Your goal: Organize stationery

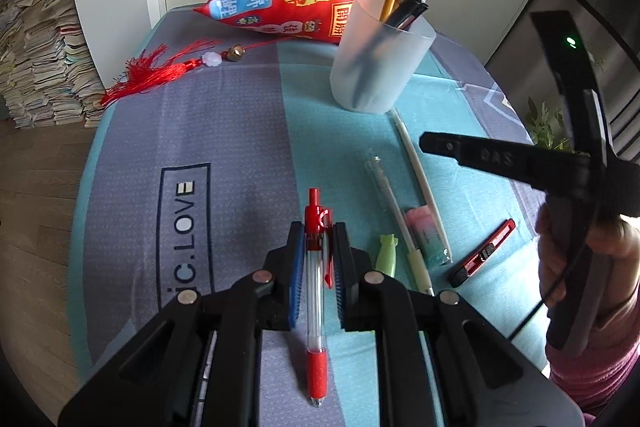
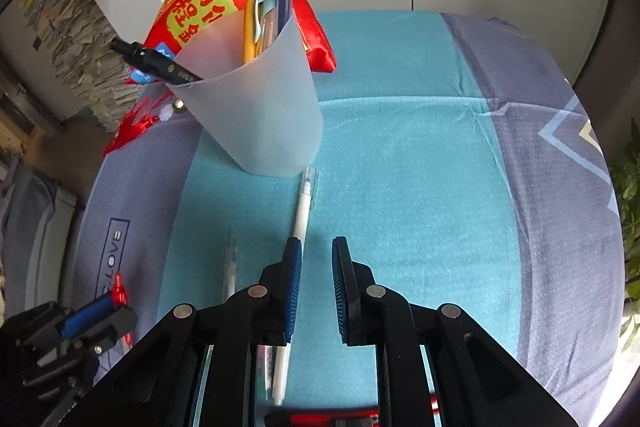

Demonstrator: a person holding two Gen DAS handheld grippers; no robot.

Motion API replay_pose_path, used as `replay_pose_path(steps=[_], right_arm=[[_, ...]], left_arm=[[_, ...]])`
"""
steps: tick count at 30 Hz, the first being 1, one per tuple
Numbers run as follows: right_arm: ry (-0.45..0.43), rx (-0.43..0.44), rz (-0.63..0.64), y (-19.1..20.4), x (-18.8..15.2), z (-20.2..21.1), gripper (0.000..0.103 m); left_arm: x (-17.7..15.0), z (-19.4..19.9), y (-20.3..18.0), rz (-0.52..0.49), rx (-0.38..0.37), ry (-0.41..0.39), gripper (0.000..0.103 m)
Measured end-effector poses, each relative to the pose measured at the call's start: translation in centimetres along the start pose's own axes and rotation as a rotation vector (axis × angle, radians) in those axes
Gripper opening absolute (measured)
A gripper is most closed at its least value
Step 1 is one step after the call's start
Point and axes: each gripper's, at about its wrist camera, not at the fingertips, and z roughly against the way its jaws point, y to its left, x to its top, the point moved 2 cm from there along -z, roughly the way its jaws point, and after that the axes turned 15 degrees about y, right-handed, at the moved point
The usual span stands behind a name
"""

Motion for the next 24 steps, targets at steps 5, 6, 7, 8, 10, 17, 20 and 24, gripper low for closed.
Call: replay_pose_path(steps=[5,6,7,8,10,17,20,24], right_arm=[[0.016,-0.039,-0.024,0.4,1.8,-1.3,0.014],[0.013,-0.041,-0.026,0.5,2.0,-1.5,0.019],[0.011,-0.046,-0.031,0.6,2.2,-1.6,0.023],[0.016,-0.054,-0.037,0.6,2.4,-1.8,0.031],[0.001,-0.062,-0.031,0.8,2.5,-2.0,0.032],[-0.008,-0.041,-0.004,1.3,2.1,-1.8,0.011],[-0.056,-0.003,0.005,1.4,1.3,0.2,0.011],[-0.134,0.029,0.036,1.6,-0.2,3.8,0.011]], left_arm=[[0.0,0.4,0.3,0.001,0.001,-0.013,0.012],[0.1,0.5,0.4,0.000,0.002,-0.016,0.012],[0.0,0.5,0.5,-0.001,0.002,-0.017,0.012],[0.1,0.6,0.6,-0.002,0.002,-0.018,0.012],[0.0,0.6,0.6,0.000,0.000,-0.018,0.012],[0.1,0.6,0.8,0.000,-0.007,-0.020,0.012],[0.2,0.7,0.8,-0.001,-0.006,-0.024,0.012],[0.3,0.9,0.4,-0.011,-0.008,-0.032,0.012]])
